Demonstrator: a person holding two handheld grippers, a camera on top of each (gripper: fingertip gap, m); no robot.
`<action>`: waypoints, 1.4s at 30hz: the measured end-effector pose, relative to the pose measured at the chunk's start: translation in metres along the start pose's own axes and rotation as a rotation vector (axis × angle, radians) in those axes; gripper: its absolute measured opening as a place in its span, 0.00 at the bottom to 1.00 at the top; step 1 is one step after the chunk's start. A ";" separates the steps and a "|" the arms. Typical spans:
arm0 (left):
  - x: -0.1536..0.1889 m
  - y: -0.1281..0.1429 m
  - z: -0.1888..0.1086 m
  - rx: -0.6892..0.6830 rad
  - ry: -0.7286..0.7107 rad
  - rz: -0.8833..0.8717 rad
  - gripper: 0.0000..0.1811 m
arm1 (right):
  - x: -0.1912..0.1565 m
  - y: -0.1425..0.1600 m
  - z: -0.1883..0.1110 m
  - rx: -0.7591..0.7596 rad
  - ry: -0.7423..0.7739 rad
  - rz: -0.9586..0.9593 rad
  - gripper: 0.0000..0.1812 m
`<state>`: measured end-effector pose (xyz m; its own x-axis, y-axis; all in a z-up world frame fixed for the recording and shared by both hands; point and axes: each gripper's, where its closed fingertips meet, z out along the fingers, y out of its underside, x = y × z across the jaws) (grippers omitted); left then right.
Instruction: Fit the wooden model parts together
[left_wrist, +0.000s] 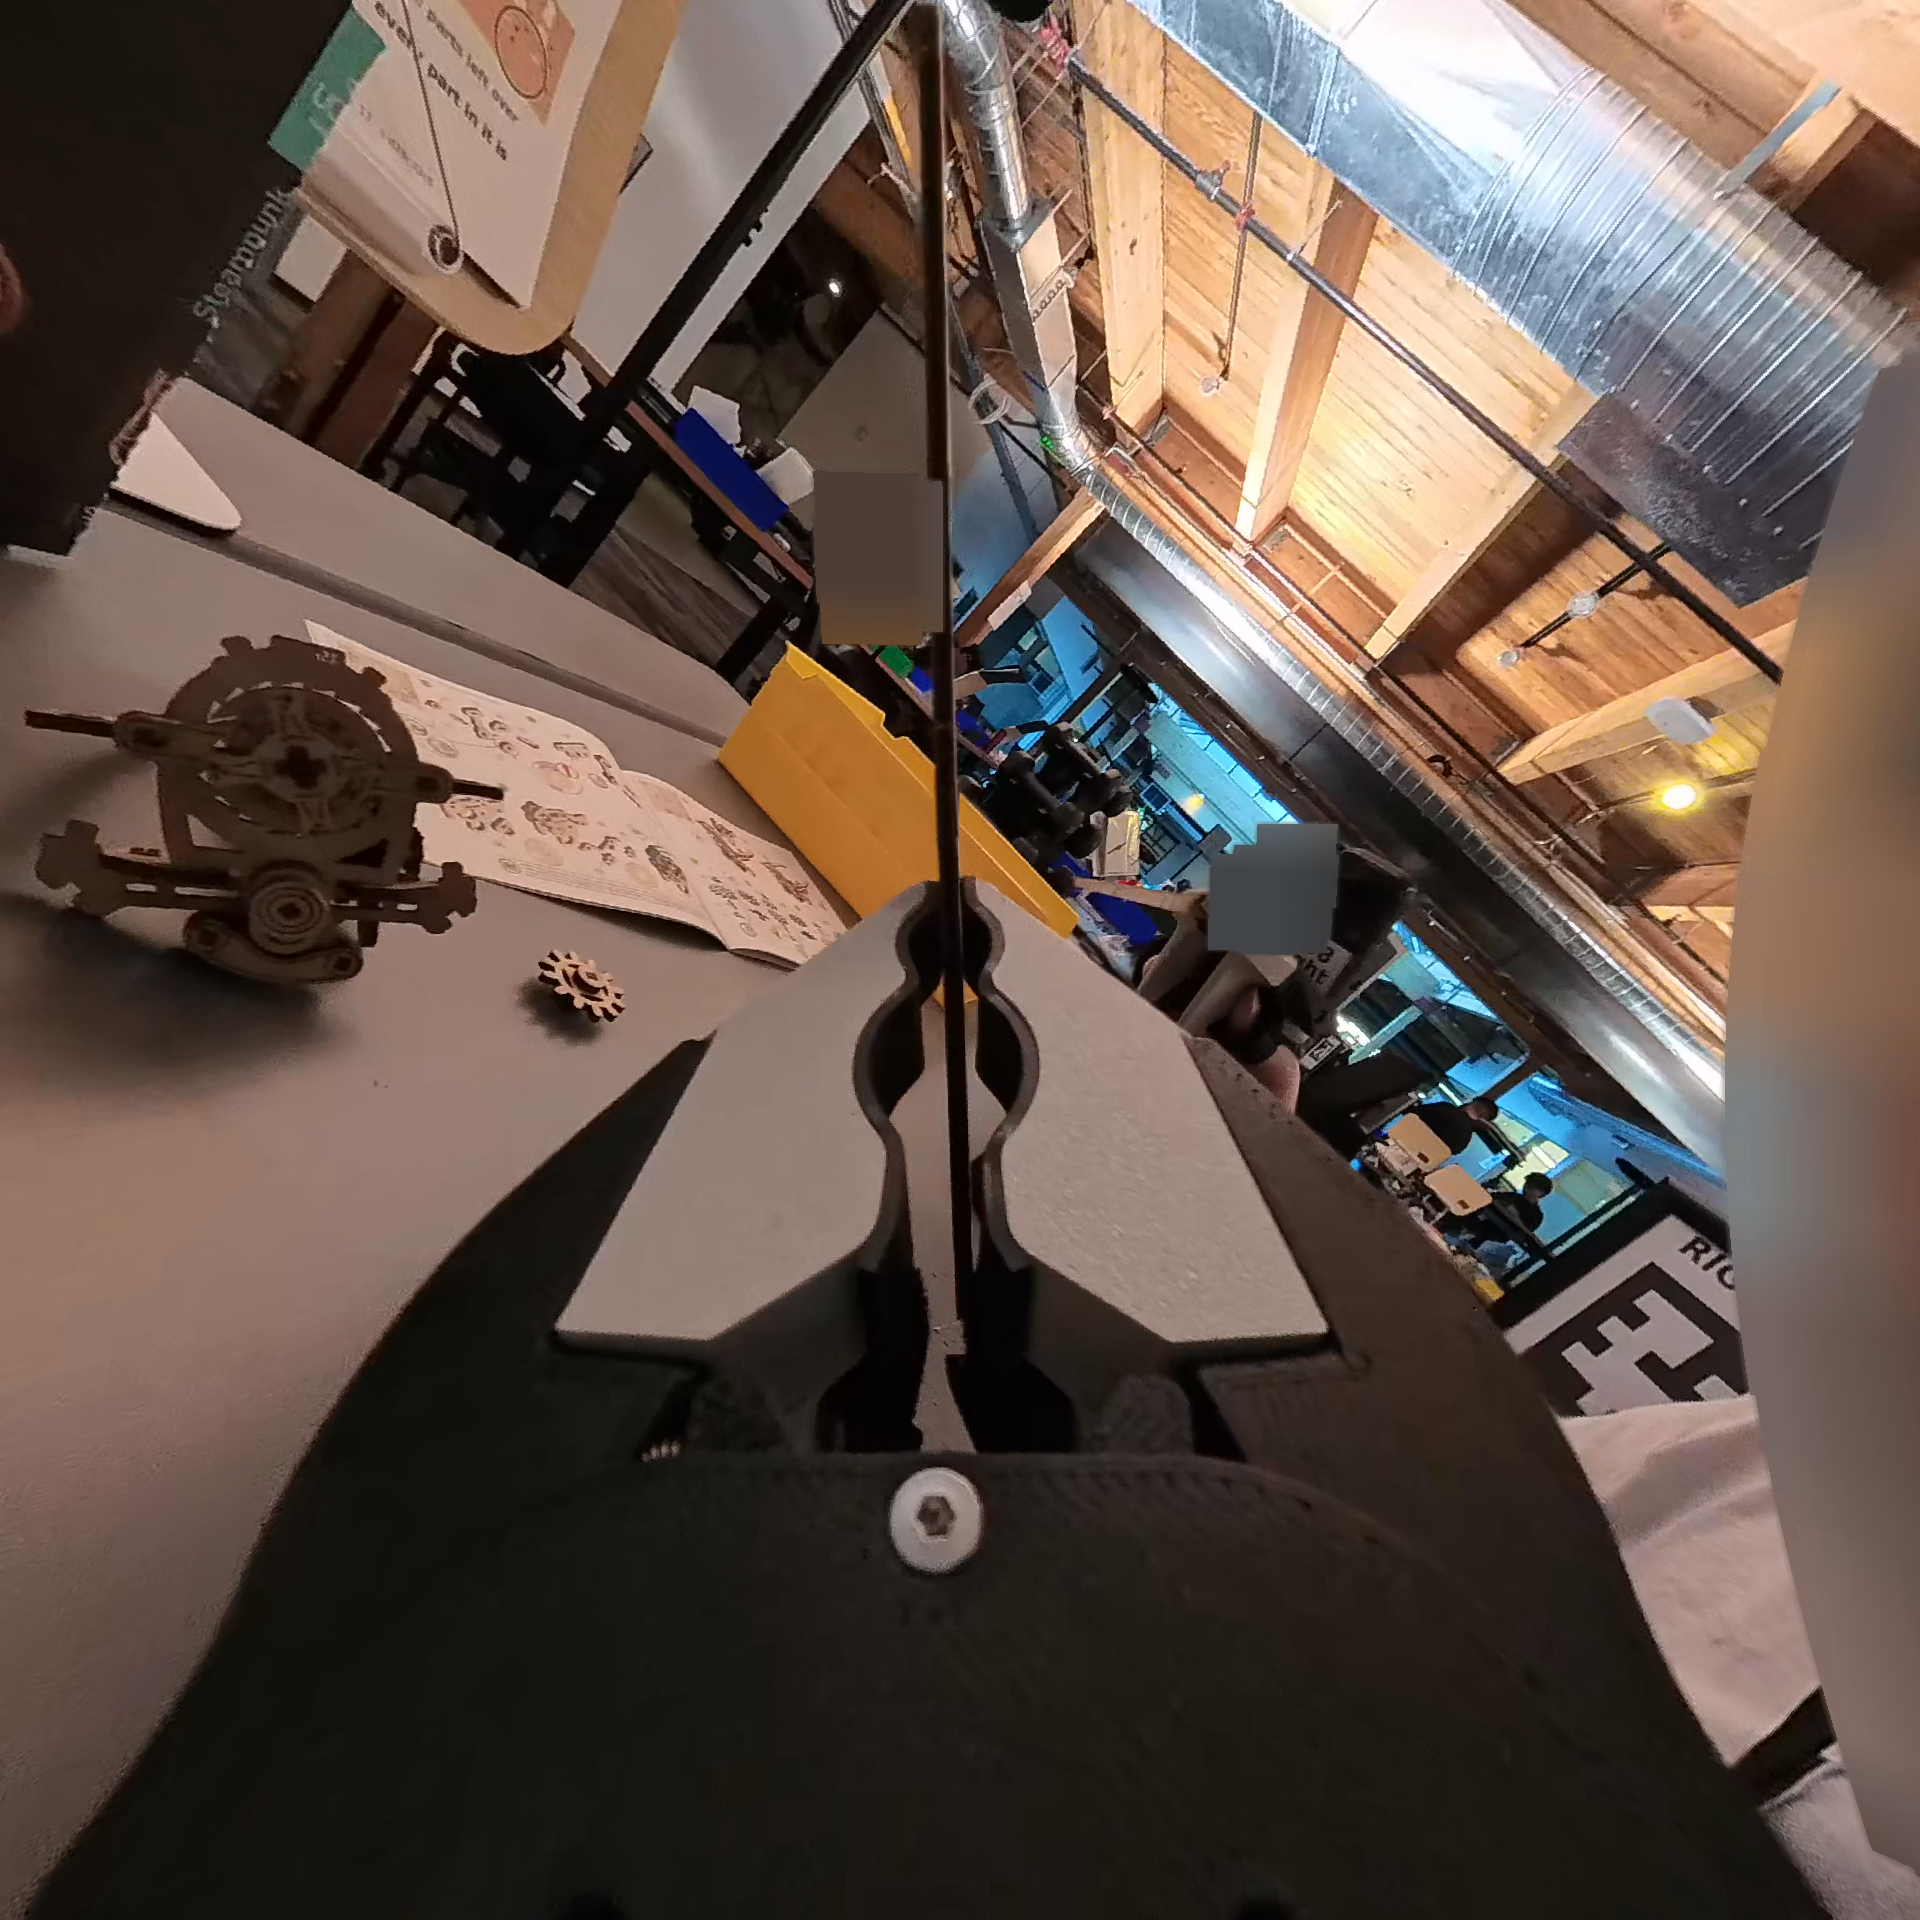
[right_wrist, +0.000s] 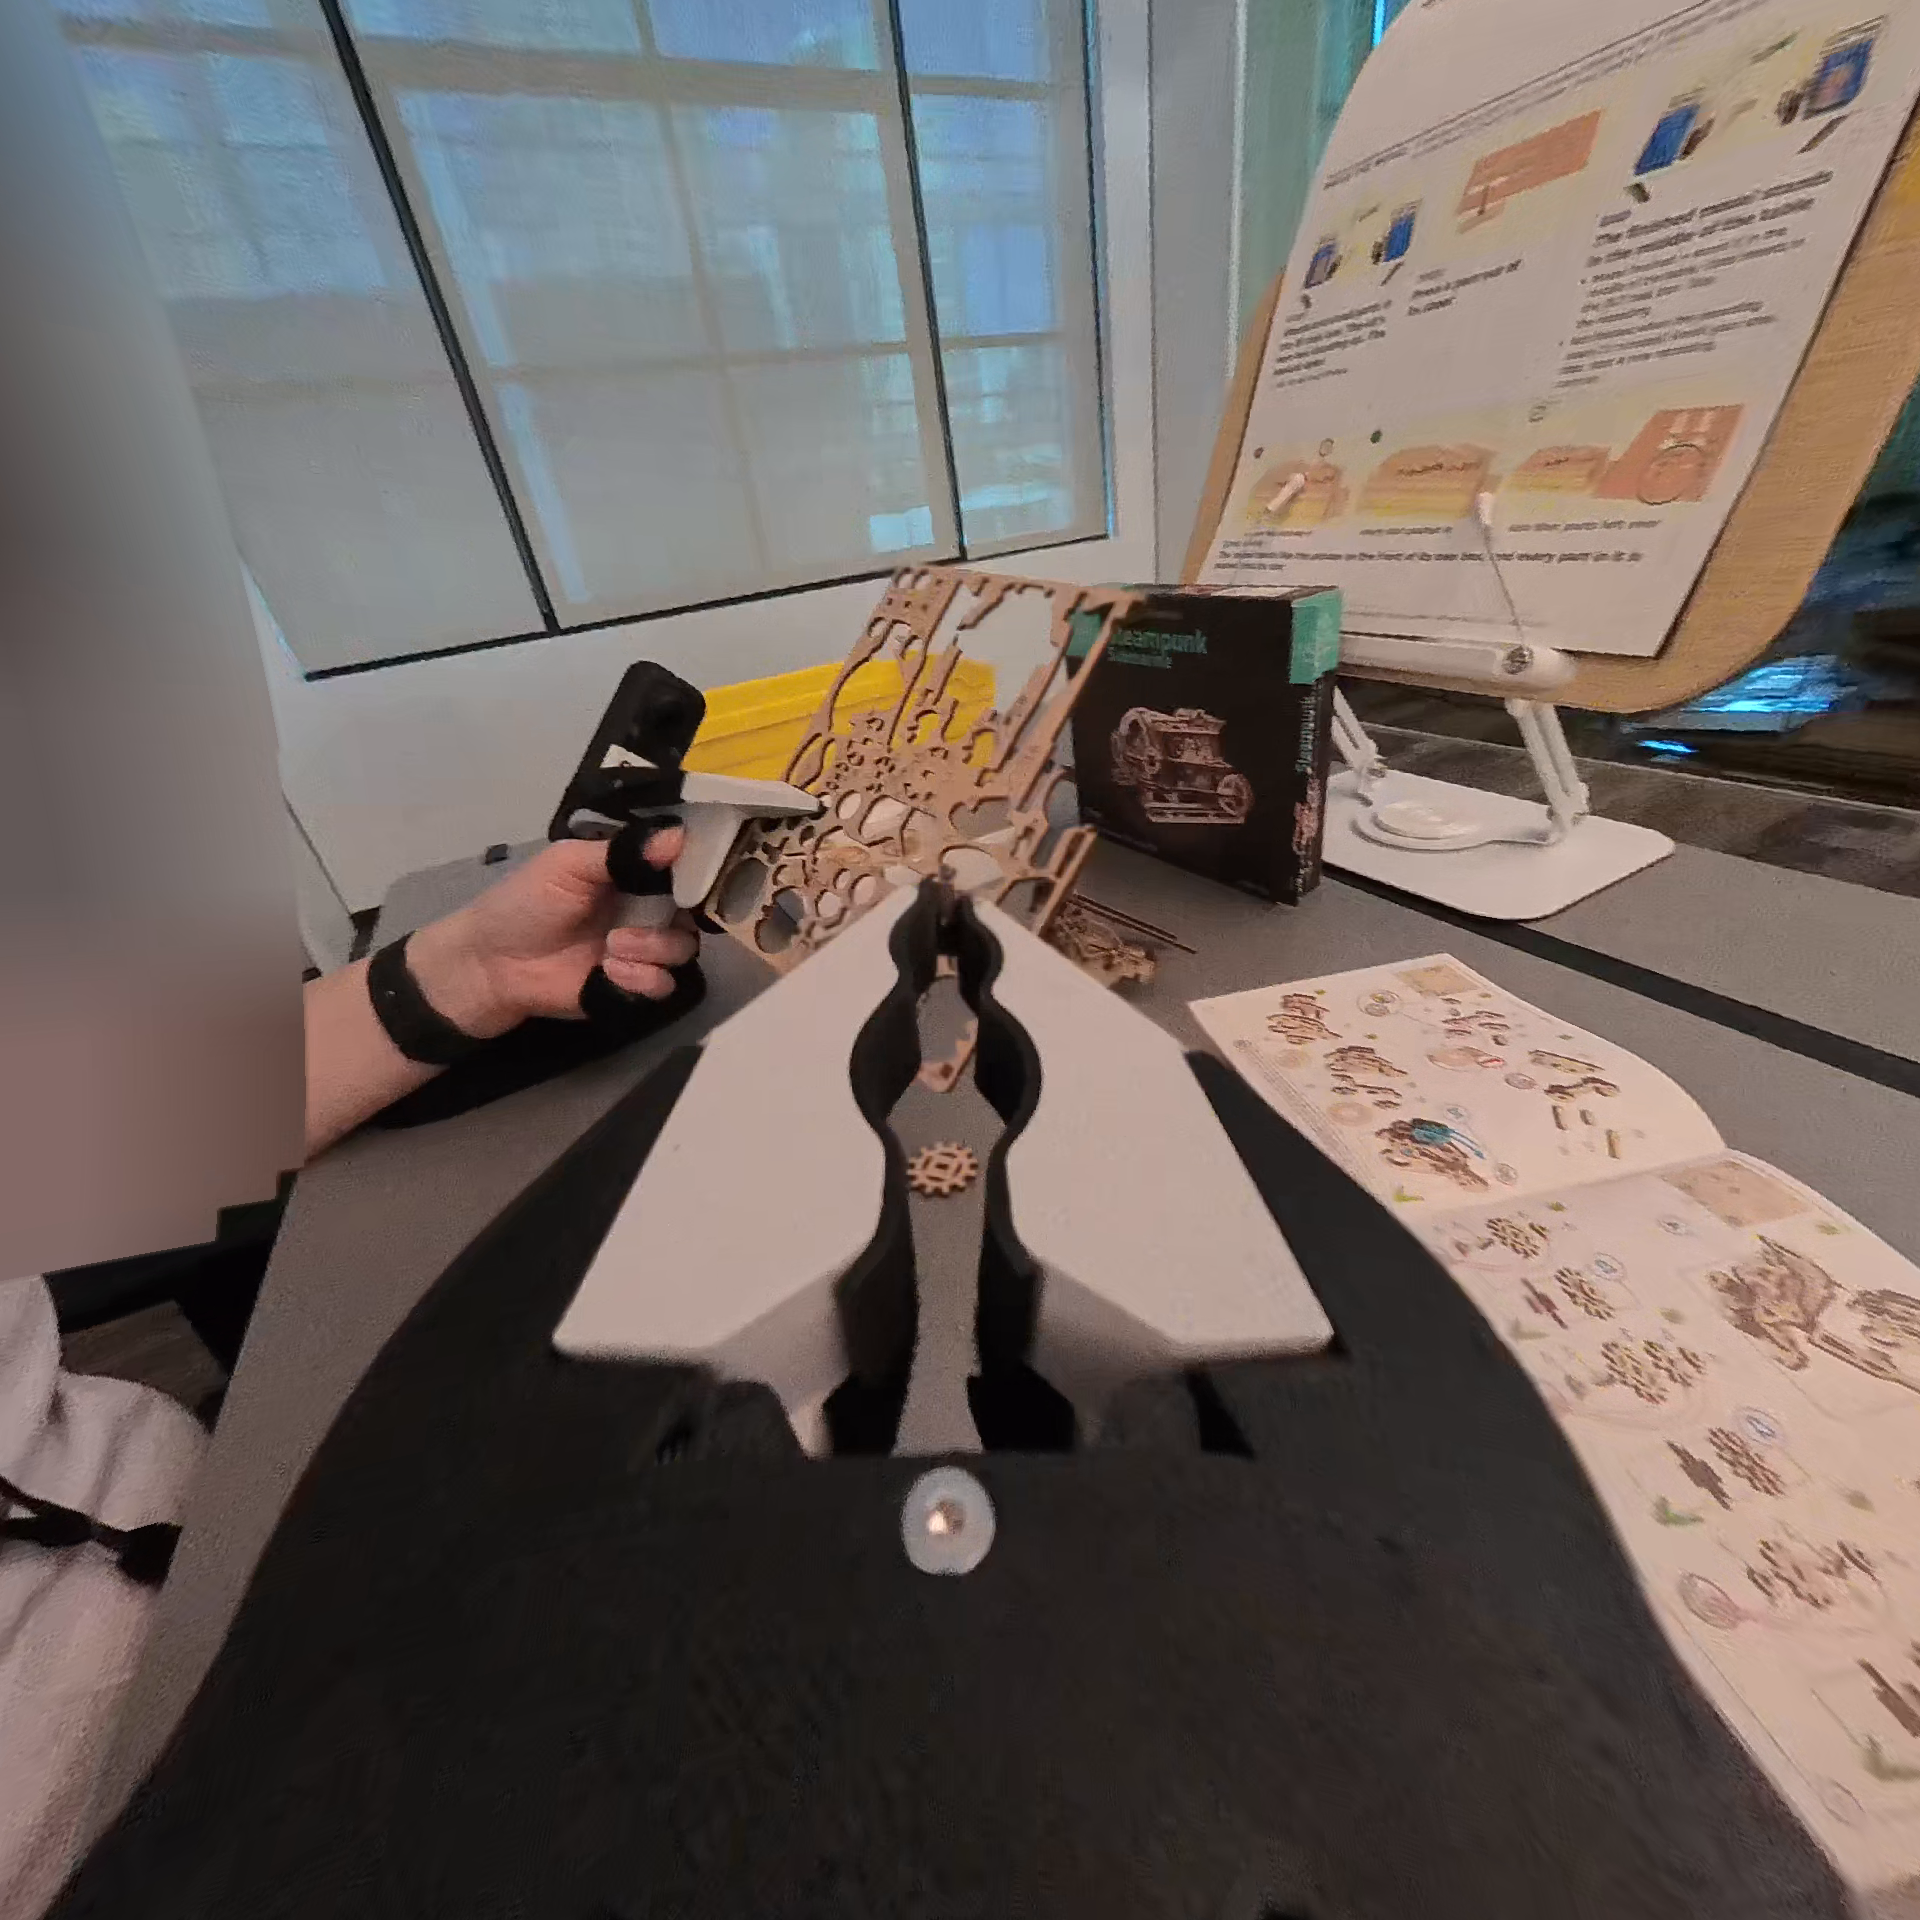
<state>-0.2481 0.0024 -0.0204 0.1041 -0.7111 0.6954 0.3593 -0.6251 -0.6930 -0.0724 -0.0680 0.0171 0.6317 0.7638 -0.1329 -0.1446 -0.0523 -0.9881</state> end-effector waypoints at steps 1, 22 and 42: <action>0.000 0.000 0.000 0.003 0.006 -0.011 0.00 | -0.004 0.000 0.002 0.008 -0.030 0.008 0.00; 0.006 0.027 -0.002 -0.111 -0.060 0.103 0.00 | -0.017 0.028 0.024 -0.069 -0.058 -0.038 0.00; 0.006 0.048 -0.001 -0.177 -0.122 0.198 0.00 | -0.072 0.022 0.080 -0.265 -0.065 -0.828 0.00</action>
<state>-0.2315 -0.0323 -0.0501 0.2709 -0.7873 0.5539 0.1541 -0.5325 -0.8323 -0.1819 -0.0732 0.0108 0.4096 0.6568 0.6331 0.5292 0.3943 -0.7513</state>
